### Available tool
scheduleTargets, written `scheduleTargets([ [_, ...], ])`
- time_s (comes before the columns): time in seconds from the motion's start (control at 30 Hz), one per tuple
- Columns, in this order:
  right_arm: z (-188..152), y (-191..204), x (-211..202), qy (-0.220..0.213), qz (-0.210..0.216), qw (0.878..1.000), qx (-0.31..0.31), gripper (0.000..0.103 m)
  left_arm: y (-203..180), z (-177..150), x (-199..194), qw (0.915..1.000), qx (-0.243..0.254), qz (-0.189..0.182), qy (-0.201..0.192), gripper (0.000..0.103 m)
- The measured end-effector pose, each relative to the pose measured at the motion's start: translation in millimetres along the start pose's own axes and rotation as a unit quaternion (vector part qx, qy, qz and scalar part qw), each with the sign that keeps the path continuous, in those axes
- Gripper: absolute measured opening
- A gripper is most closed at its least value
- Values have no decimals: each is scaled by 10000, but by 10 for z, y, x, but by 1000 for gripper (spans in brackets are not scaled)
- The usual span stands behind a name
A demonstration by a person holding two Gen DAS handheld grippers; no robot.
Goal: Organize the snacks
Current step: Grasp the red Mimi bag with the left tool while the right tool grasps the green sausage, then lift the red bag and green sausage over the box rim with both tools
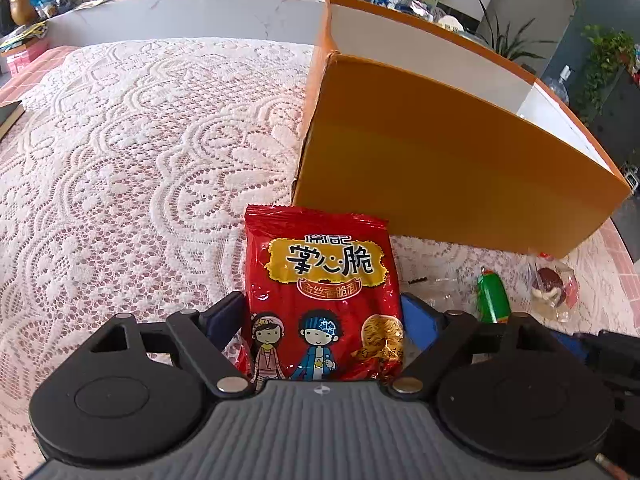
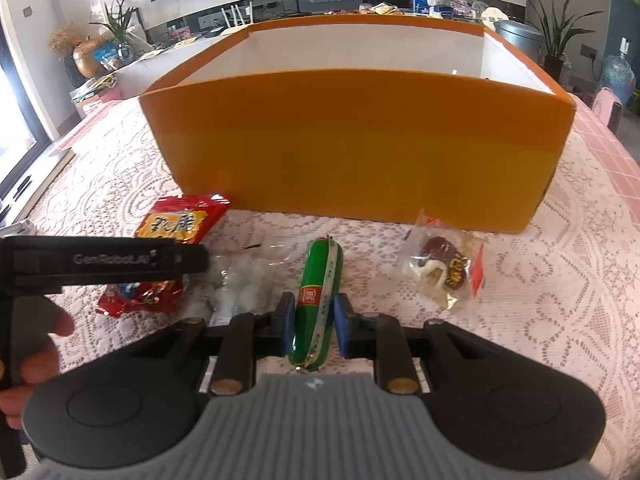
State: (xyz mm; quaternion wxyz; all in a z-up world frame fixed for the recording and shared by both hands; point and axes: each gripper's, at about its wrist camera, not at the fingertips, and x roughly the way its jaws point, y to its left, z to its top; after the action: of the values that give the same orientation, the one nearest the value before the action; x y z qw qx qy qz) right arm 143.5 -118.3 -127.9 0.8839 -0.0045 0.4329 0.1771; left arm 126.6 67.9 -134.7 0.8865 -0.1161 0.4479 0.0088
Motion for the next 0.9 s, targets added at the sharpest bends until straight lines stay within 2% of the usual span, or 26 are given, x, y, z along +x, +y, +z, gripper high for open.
scheduleTargets([
  [0.1,7,-9,-3,-22,-105,9999,-69,18,11,31,-24,9998,183,37,121,100],
  [0.2,6,1,3,-24,-159,9998,-146,20,31,66,-10,9997,119,26,202,100],
  [0.27,8,1,18,-6,-128,9998,-137,20,57,71,-5,9999,-11,24,146,101],
  [0.5,1,26,46,-33,-136,9997,-192,22,-22,34,60,9999,24,43,-148,103],
  [0.57,-7,22,67,-26,-123,9997,-214,24,-23,22,60,9998,57,-23,-191,96],
  [0.67,-20,11,90,3,-123,9998,-178,22,-7,13,28,9997,10,-72,-236,86],
  [0.77,-12,-4,83,11,-83,9999,-118,22,21,-1,14,9996,-67,-80,-249,81],
  [0.9,-15,-15,62,4,-51,9999,-95,22,33,-37,-36,9996,-76,-77,-269,80],
])
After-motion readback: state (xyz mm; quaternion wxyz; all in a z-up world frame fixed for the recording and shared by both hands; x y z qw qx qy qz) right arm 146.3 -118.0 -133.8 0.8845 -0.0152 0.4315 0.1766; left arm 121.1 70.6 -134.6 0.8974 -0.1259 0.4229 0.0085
